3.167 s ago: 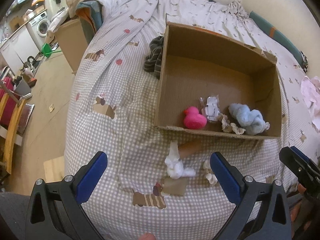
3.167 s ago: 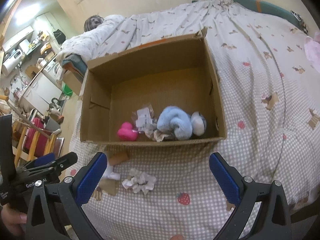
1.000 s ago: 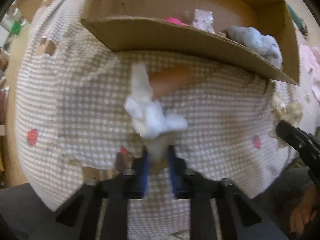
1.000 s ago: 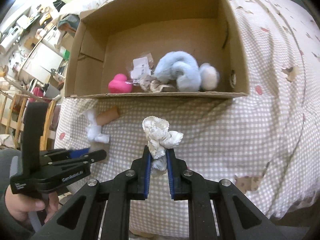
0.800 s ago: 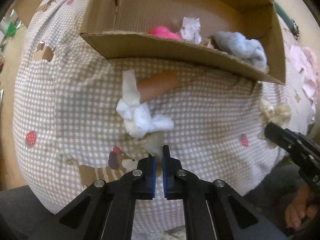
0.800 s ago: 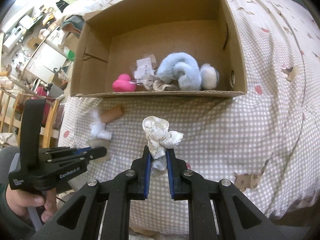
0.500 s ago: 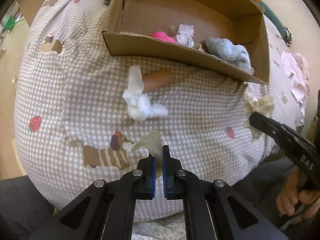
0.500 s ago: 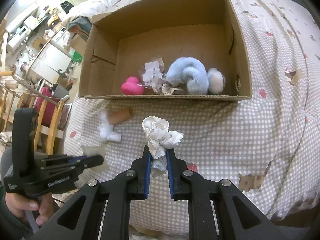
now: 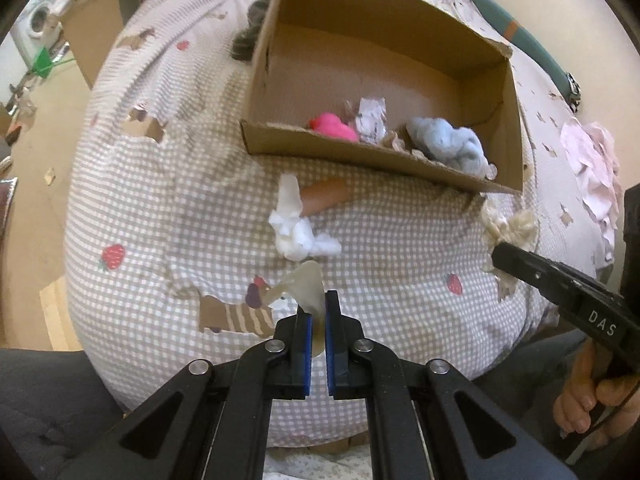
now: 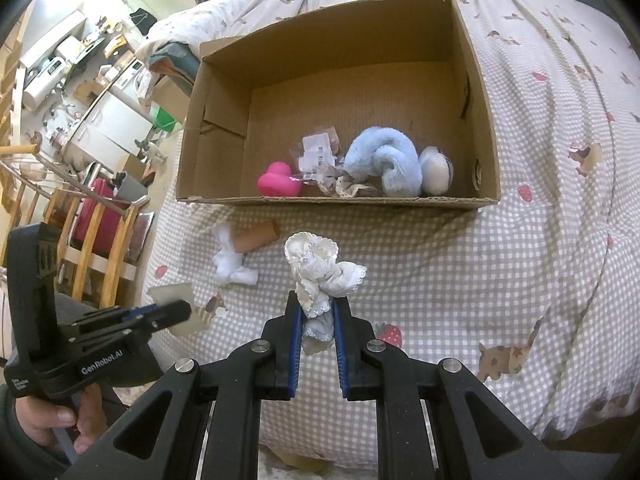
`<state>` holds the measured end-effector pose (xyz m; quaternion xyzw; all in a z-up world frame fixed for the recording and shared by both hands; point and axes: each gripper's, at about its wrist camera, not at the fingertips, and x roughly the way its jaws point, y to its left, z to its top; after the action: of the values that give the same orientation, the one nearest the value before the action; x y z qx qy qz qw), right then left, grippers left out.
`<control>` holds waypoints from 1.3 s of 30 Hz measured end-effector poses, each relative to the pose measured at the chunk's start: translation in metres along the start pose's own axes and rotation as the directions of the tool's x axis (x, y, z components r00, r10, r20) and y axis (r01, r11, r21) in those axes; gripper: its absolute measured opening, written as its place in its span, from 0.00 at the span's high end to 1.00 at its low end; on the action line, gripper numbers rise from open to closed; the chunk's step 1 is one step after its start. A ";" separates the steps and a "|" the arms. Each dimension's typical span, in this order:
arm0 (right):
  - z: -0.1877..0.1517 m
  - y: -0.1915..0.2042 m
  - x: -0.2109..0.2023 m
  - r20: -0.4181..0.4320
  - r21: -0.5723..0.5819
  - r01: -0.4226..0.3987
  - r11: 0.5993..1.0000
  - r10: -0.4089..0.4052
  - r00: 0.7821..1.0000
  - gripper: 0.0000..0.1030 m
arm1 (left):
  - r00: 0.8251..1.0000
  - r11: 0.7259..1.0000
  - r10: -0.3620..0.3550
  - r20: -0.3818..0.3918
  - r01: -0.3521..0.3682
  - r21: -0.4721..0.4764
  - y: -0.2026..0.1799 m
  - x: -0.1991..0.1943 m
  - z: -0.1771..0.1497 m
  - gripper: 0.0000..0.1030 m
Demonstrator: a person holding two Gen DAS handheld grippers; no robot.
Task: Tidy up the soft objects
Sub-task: 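Carry the white scrunchie and translucent item over the box with both tools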
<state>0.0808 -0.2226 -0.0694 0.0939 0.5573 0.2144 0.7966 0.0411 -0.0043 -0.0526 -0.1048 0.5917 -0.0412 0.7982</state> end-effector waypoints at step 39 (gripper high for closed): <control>0.077 0.011 -0.091 0.291 -0.022 -0.017 1.000 0.023 0.956 0.84 | 0.948 0.996 0.026 0.318 -0.052 0.072 -0.027 -0.081 0.128 0.95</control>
<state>0.1237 -0.2462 0.0399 0.1224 0.4309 0.2117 0.8686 0.1404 0.0004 0.0642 -0.0665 0.4559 -0.0314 0.8870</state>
